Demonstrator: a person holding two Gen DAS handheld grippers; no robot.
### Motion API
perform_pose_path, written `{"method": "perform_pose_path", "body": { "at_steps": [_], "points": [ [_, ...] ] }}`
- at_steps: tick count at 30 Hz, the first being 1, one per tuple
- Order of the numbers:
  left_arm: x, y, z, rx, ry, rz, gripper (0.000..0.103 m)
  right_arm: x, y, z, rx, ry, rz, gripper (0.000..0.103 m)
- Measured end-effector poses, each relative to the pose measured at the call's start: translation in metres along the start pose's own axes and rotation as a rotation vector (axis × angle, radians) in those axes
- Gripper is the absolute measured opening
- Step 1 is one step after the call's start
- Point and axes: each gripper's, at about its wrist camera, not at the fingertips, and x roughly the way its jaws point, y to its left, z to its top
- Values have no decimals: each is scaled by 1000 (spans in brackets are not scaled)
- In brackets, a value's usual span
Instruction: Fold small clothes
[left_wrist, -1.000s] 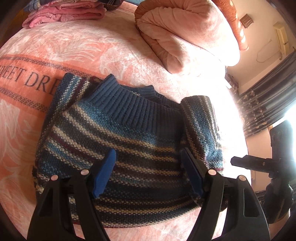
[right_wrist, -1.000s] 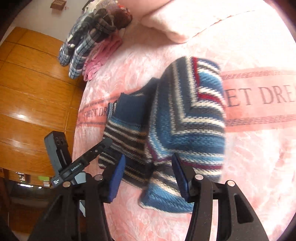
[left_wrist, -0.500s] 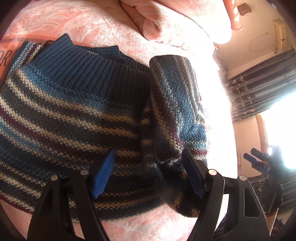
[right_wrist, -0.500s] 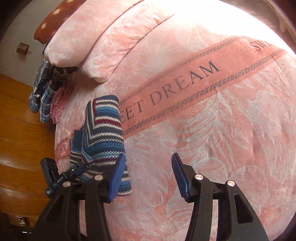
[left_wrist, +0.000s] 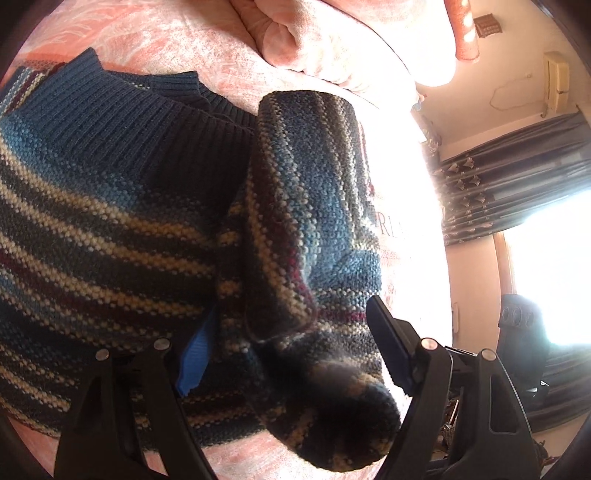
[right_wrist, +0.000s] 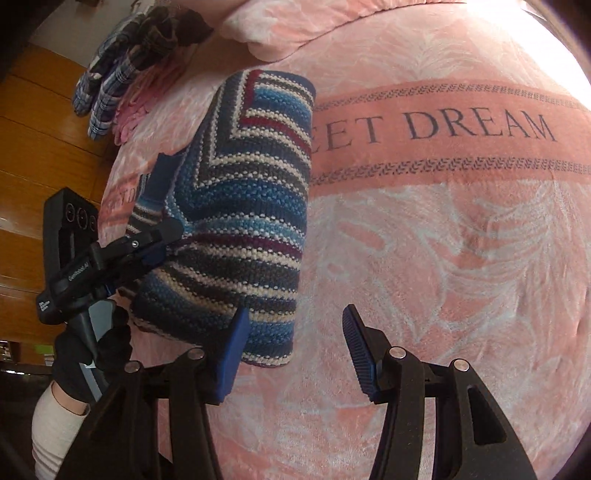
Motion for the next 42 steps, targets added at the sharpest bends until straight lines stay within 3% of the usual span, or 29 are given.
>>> {"method": "perform_pose_path", "body": {
  "at_steps": [3,8,12,20,23,26,27,35,42],
  "points": [
    [8,-1,0,-29,14,-9,77,1,-2,-2,-5,-4,-22,53],
    [11,-6,-1,-23,30,-1,77,10,-9,-3,21,5,26,54],
    [14,-10,0,-81,76,-109,70,24,2,-9,-17,35,8,54],
    [48,-22,-9,-64,126,-77,74,25,10,-11,-42,39,-1,54],
    [57,-26,-11,-19,133,-51,56,22,8,-10,-43,36,-3,54],
    [55,-34,-7,8,97,-46,36,16,5,-5,-34,22,-6,55],
    [50,-34,-5,17,76,-52,21,12,2,-3,-22,12,-4,56],
    [1,-41,4,46,-62,-73,17,1,-24,11,49,-19,1,58],
    [-62,5,6,5,-146,-69,17,7,-16,12,20,-2,0,58]
  ]
}}
